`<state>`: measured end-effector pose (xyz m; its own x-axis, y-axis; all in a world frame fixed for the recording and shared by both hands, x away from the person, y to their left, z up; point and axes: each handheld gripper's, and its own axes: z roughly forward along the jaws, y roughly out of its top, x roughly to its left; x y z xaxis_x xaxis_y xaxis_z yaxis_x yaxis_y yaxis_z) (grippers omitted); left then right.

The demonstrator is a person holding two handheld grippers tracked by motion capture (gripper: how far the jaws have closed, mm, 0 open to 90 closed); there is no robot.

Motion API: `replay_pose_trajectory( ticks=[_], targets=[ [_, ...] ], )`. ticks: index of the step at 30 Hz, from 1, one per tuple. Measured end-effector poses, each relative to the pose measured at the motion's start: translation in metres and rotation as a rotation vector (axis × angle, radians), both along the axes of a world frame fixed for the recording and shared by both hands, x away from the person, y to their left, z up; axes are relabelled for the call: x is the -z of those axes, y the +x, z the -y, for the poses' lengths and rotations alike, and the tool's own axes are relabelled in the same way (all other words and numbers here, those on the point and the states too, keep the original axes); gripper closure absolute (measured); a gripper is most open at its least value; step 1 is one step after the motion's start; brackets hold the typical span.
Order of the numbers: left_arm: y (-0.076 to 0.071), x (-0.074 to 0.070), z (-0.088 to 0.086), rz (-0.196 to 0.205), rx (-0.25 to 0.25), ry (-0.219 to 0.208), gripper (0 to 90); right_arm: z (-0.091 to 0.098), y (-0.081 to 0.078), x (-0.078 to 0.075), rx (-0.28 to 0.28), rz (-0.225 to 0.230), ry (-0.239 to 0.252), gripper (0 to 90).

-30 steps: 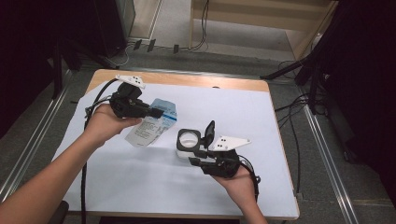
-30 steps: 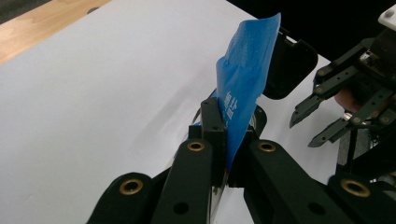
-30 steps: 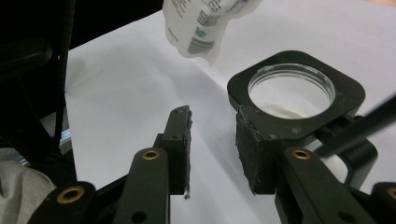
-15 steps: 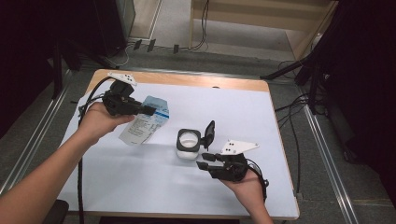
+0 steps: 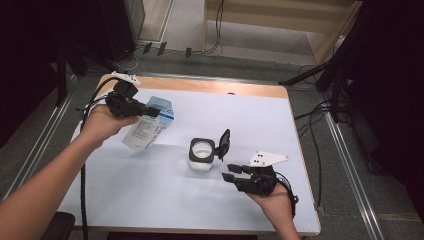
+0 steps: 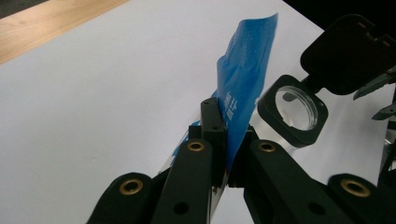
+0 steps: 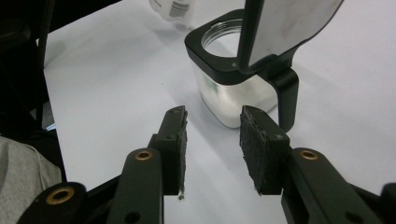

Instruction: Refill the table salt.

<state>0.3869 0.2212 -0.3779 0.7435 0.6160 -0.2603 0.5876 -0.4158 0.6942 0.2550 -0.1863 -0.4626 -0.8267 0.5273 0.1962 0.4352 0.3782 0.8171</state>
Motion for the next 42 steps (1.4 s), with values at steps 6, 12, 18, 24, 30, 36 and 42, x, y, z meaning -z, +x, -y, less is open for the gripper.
replay_pose_trajectory(
  ticks=[6,12,18,24,30,36,42],
  targets=[
    [0.011,0.005,-0.006,-0.008,-0.025,-0.018,90.0,0.003,0.002,0.003,0.012,-0.003,-0.007,62.5],
    [0.024,0.009,-0.009,-0.009,-0.052,-0.011,90.0,0.004,0.004,0.005,0.021,-0.008,-0.006,62.3],
    [0.036,-0.001,-0.006,0.015,-0.047,-0.009,90.0,0.005,0.006,0.006,0.027,-0.008,-0.003,62.3],
    [0.042,0.002,-0.009,0.044,-0.054,-0.002,90.0,0.008,0.006,0.007,0.033,-0.006,-0.002,62.3],
    [0.040,0.012,-0.024,0.031,-0.085,-0.035,90.0,0.010,0.006,0.007,0.038,-0.006,0.002,62.3],
    [0.034,0.012,-0.037,0.028,-0.099,-0.034,90.0,0.007,0.007,0.008,0.032,-0.003,-0.001,62.3],
    [0.030,0.013,-0.050,0.028,-0.120,-0.032,90.0,0.007,0.008,0.010,0.037,-0.001,0.013,60.1]
  ],
)
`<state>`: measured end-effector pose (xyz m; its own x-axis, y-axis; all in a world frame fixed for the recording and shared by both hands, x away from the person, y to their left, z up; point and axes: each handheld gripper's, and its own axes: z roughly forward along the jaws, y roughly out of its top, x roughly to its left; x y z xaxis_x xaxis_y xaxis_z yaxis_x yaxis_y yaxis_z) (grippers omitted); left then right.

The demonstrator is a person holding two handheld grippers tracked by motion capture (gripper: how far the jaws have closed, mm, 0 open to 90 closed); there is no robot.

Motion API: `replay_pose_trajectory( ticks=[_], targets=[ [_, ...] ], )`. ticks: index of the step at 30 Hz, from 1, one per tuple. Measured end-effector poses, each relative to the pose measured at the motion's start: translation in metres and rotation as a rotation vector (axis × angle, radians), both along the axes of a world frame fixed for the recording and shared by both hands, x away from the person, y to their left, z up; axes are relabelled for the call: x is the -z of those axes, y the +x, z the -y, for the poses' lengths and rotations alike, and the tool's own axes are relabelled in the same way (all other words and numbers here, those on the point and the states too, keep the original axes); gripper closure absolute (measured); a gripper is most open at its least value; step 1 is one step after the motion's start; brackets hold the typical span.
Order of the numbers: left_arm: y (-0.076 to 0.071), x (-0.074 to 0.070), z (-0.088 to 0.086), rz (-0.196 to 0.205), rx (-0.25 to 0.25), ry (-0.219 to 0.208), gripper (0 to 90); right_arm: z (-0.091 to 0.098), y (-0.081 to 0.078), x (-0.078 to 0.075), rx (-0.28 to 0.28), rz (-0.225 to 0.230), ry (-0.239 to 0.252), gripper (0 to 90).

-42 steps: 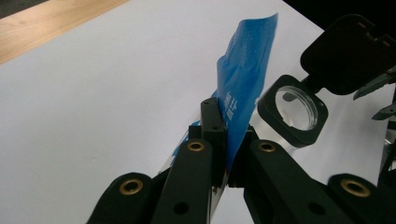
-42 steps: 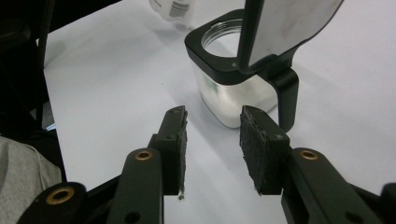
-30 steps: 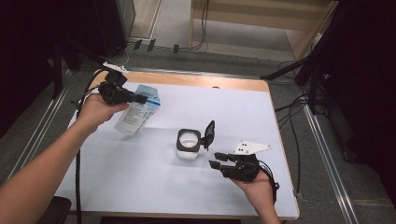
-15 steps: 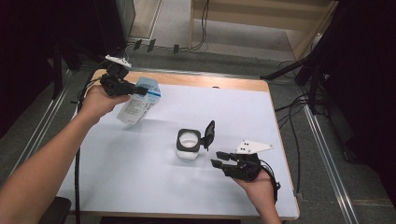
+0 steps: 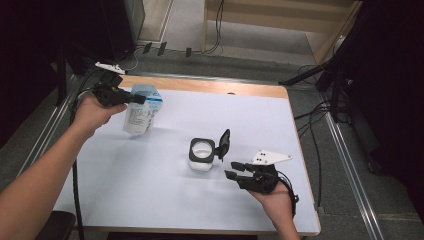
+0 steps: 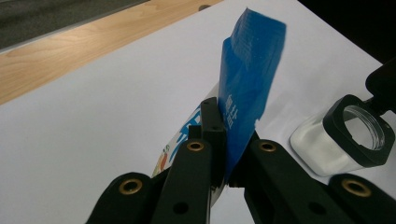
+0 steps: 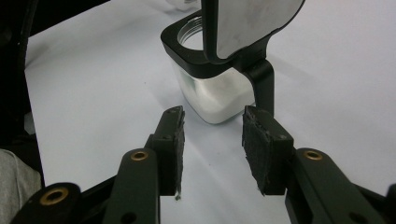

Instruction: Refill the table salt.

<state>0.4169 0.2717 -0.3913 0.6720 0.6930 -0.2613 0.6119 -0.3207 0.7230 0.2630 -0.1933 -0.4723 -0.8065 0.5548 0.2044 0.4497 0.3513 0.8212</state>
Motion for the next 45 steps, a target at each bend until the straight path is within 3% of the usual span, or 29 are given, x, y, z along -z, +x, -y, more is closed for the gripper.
replay_pose_trajectory(
  ticks=[14,26,35,45],
  targets=[
    [-0.011,0.008,-0.029,-0.016,-0.048,-0.020,89.7,0.000,0.004,0.001,0.004,0.003,-0.001,58.8],
    [-0.016,0.016,-0.037,-0.025,-0.056,-0.024,84.0,0.000,0.007,0.002,0.013,0.007,-0.002,57.2],
    [-0.017,0.021,-0.033,-0.030,-0.057,-0.032,72.1,0.000,0.008,0.002,0.016,0.004,-0.003,57.0],
    [-0.027,0.014,-0.040,-0.028,-0.071,-0.023,59.7,0.003,0.009,0.000,0.030,0.006,-0.002,56.9]
  ],
)
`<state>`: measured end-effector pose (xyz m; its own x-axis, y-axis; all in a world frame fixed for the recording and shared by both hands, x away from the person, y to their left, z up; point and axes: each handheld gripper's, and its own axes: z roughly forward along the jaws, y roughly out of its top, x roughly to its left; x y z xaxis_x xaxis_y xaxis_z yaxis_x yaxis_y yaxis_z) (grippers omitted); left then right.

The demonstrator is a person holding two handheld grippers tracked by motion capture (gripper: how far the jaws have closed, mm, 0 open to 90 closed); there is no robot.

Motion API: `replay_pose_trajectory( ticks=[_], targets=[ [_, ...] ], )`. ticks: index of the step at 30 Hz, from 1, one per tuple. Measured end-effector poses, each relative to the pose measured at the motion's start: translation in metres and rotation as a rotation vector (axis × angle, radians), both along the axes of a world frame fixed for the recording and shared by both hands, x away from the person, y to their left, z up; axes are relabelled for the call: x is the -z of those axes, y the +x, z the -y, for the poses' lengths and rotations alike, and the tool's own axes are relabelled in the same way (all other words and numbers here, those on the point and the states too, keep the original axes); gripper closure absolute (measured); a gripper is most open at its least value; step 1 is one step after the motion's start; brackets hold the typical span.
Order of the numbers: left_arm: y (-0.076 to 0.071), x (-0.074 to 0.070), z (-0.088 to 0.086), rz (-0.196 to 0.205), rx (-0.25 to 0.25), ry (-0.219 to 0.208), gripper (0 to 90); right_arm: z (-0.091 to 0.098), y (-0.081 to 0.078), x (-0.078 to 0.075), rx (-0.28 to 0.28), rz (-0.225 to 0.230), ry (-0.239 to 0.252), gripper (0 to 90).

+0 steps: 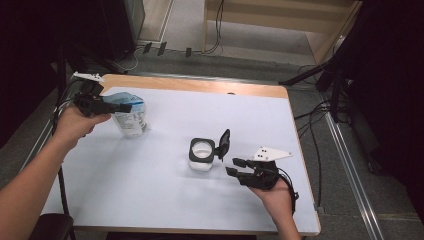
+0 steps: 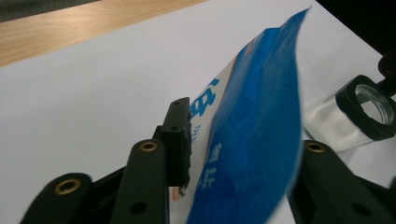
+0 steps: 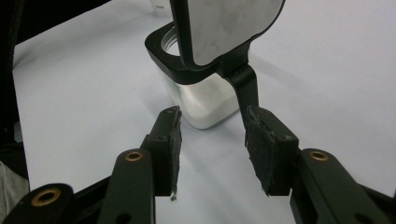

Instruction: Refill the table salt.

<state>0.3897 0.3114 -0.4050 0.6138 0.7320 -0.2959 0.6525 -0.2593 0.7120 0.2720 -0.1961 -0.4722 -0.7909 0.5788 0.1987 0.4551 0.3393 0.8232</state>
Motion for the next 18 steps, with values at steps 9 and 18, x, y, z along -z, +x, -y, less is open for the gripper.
replay_pose_trajectory(
  ticks=[9,18],
  targets=[
    [-0.021,-0.002,-0.008,0.018,-0.005,0.046,50.3,0.006,0.004,-0.005,0.032,0.002,-0.001,57.7],
    [-0.043,-0.002,-0.019,0.029,-0.018,0.058,46.3,0.013,0.011,-0.010,0.057,0.013,0.000,59.5]
  ],
)
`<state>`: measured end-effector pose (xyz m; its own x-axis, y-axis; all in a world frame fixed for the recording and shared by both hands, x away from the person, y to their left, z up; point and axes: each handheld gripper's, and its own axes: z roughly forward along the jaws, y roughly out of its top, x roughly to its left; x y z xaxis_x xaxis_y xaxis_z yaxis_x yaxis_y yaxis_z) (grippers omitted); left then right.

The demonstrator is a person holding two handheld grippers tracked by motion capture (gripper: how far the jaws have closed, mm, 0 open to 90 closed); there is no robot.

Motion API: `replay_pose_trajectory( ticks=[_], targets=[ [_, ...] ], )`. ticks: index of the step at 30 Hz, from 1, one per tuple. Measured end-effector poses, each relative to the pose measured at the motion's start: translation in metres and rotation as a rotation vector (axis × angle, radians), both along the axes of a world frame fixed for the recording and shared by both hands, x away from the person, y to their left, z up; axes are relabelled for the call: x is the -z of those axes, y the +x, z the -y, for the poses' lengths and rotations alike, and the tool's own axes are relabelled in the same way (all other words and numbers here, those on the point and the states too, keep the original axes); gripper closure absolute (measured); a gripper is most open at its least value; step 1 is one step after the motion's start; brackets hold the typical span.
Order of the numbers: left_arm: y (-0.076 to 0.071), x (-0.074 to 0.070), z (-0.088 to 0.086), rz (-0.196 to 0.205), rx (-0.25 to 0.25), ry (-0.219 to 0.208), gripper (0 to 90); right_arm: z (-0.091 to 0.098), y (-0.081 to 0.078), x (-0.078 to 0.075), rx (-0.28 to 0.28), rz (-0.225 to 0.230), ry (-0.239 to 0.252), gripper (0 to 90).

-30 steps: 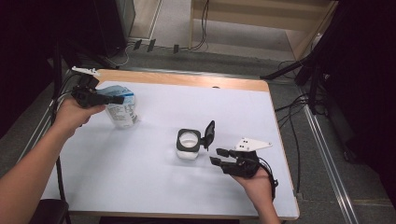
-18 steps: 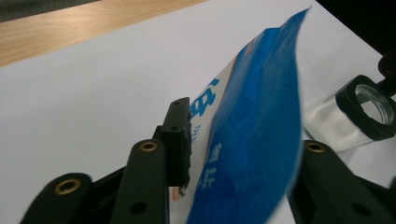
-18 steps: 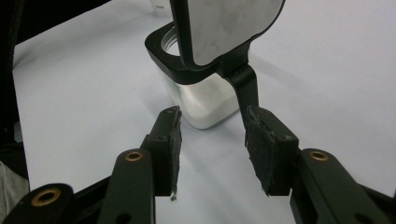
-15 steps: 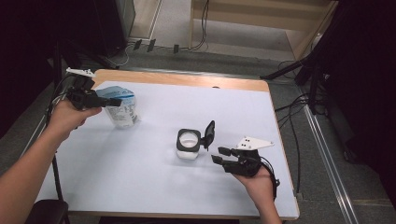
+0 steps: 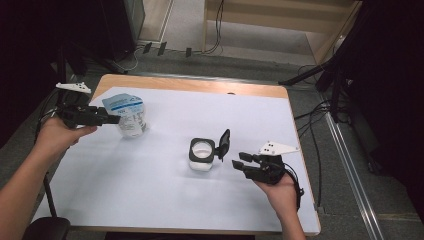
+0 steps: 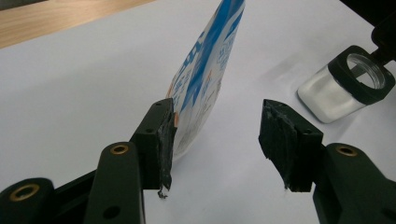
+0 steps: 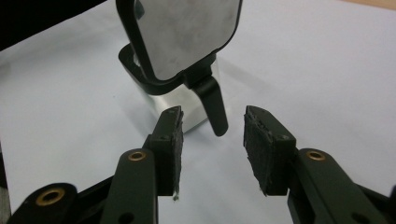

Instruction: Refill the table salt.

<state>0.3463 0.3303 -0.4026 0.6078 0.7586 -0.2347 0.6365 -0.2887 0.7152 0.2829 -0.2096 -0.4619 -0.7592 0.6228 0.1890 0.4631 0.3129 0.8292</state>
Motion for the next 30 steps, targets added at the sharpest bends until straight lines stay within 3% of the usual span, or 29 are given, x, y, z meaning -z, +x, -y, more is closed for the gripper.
replay_pose_trajectory(
  ticks=[7,13,17,19,22,26,30],
  targets=[
    [-0.016,0.006,-0.003,-0.009,-0.001,0.029,45.5,0.002,0.010,-0.002,0.024,-0.025,0.023,69.4],
    [-0.027,0.013,0.004,-0.012,0.011,0.009,44.9,0.000,0.021,-0.005,0.029,-0.057,0.057,82.5],
    [-0.030,0.014,0.012,-0.016,0.030,-0.009,44.1,-0.002,0.028,-0.009,0.022,-0.070,0.053,89.2],
    [-0.032,0.014,0.017,-0.003,0.038,0.007,43.9,-0.004,0.031,-0.011,0.017,-0.073,0.046,90.0],
    [-0.034,0.018,0.026,-0.003,0.054,-0.022,43.7,-0.007,0.036,-0.014,0.013,-0.075,0.041,90.0],
    [-0.038,0.023,0.038,0.019,0.077,0.009,43.7,-0.008,0.040,-0.016,0.011,-0.080,0.040,90.0],
    [-0.039,0.028,0.046,0.003,0.102,-0.020,43.4,-0.011,0.043,-0.019,0.003,-0.079,0.034,90.0]
  ],
)
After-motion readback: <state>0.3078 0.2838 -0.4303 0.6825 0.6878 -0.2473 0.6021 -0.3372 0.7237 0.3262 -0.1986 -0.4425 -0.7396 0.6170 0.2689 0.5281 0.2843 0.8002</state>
